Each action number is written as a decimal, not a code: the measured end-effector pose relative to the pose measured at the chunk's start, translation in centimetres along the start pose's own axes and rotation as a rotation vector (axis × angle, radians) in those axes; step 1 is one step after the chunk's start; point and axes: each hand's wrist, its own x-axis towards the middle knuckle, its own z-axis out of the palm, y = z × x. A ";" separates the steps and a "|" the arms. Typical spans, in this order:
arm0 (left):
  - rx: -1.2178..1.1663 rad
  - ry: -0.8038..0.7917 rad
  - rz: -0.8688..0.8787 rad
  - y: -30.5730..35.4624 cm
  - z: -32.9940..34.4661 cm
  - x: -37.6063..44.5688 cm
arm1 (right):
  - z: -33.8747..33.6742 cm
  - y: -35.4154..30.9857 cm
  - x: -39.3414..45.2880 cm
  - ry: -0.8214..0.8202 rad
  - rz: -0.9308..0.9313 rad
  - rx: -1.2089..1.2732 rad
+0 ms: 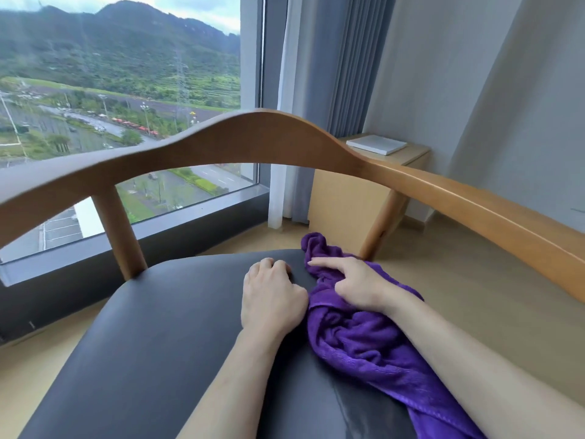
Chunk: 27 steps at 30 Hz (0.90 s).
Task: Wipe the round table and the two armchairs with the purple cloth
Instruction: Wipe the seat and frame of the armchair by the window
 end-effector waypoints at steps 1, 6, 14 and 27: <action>-0.004 -0.001 -0.004 0.1 -0.1 0.0 | 0.0 -0.1 -1.3 -0.027 -0.034 0.008; -0.009 -0.014 -0.016 0.2 -0.5 -0.1 | -0.1 0.1 -5.6 0.074 -0.131 0.023; 0.023 0.006 0.012 -0.7 0.2 0.6 | 0.8 -2.6 3.5 0.179 0.087 0.048; -0.010 0.012 -0.007 -0.3 0.1 0.1 | 0.3 0.5 -2.3 0.213 -0.097 0.152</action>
